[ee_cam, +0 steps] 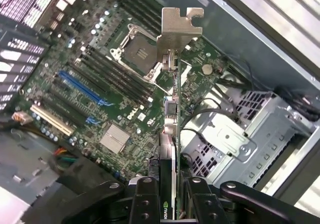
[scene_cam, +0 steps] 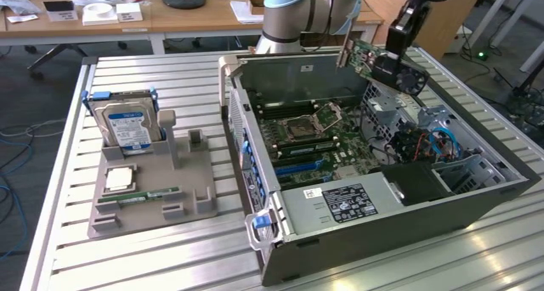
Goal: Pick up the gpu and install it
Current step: 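Insert the gpu into the slot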
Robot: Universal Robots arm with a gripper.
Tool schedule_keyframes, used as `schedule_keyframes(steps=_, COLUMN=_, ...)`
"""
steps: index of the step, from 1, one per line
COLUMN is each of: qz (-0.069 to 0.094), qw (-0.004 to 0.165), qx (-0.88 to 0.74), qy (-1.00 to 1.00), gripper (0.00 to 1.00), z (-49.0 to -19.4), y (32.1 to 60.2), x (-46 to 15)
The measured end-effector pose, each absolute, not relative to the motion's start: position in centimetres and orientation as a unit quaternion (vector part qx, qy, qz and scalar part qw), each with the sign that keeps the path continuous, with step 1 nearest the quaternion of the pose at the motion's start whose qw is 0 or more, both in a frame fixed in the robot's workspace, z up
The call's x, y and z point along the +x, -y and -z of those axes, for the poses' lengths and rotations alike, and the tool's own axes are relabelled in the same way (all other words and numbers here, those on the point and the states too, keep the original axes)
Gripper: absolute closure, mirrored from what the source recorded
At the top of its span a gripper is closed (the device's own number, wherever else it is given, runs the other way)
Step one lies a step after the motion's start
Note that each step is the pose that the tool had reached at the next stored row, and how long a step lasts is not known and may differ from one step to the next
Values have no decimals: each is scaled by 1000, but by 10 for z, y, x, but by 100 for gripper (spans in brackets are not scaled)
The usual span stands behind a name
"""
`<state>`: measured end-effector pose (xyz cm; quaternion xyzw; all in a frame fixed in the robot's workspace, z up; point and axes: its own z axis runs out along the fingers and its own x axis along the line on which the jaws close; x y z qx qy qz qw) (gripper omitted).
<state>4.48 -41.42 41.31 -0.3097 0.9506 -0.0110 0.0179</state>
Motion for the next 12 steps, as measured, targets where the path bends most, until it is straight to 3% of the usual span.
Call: schedule_keyframes(steps=12, qz=9, qw=19, qx=-409, qy=-912, gripper=74, z=-411, y=414, x=45)
